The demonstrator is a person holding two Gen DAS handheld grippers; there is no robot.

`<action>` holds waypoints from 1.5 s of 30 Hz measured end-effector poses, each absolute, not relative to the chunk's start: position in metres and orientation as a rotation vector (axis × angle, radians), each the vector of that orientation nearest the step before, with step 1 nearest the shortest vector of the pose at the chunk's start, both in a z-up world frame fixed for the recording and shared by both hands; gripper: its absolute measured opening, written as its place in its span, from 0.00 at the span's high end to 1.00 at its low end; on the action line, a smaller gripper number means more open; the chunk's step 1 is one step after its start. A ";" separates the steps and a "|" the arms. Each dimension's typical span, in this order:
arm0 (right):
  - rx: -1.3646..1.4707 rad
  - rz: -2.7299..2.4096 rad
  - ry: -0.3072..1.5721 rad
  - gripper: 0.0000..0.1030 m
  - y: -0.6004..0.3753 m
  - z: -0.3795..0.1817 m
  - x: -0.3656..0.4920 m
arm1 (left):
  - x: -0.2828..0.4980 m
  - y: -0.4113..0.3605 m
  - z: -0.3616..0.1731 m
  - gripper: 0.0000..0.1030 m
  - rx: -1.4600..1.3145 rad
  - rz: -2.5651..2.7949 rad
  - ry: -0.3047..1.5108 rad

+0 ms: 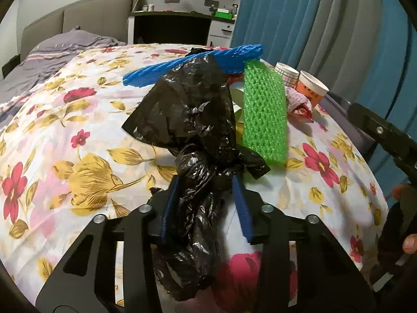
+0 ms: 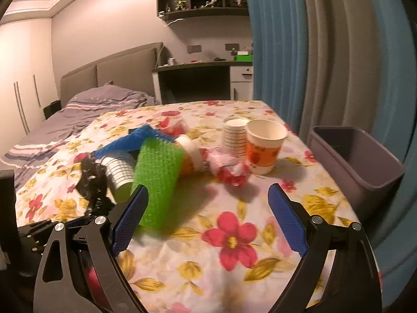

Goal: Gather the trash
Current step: 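Grasp the black plastic bag with the left tool while the right tool grasps the green mesh sleeve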

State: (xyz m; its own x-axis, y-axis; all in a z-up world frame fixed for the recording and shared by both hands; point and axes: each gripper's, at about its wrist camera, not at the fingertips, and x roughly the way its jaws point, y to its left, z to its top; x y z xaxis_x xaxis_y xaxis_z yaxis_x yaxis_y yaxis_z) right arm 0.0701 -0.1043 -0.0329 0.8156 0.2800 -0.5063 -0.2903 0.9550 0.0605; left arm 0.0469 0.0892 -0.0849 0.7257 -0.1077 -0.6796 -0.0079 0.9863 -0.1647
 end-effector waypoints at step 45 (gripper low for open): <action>0.018 0.425 0.714 0.82 -0.088 -0.061 0.072 | 0.003 0.128 -0.020 0.79 -0.216 0.007 0.511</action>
